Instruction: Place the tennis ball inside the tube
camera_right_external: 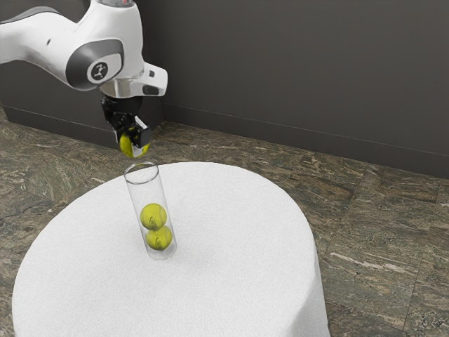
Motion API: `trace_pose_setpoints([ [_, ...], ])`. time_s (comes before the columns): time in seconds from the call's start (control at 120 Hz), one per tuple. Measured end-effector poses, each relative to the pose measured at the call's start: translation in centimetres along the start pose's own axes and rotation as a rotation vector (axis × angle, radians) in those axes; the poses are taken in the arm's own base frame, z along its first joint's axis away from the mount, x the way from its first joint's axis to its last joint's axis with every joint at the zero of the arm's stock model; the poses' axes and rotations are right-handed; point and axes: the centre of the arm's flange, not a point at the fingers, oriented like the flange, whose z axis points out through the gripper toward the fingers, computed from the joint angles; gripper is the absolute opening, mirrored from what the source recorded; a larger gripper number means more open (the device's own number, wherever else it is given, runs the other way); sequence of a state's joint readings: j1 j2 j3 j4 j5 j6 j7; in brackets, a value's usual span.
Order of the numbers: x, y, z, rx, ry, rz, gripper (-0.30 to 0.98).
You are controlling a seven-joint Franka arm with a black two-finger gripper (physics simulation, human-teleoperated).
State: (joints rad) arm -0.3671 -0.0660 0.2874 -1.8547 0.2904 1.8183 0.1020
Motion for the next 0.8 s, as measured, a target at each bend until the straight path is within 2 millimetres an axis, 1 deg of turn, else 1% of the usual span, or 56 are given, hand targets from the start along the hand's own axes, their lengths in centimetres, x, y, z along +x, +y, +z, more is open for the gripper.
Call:
trace_pose_setpoints([
  [0.083, 0.1, 0.4, -0.2, 0.002, 0.001, -0.004, 0.25],
  [0.208, 0.4, 2.3, -0.7, 0.009, 0.003, 0.012, 0.25],
  [0.258, 0.3, 2.8, -1.0, 0.009, 0.003, 0.012, 0.25],
  [0.408, -0.4, 3.1, -1.8, 0.004, -0.007, -0.011, 0.25],
  [0.658, -0.8, 3.3, -1.8, 0.003, -0.027, -0.048, 0.25],
  [0.8, -0.8, 3.4, -1.8, 0.000, -0.031, -0.060, 0.44],
])
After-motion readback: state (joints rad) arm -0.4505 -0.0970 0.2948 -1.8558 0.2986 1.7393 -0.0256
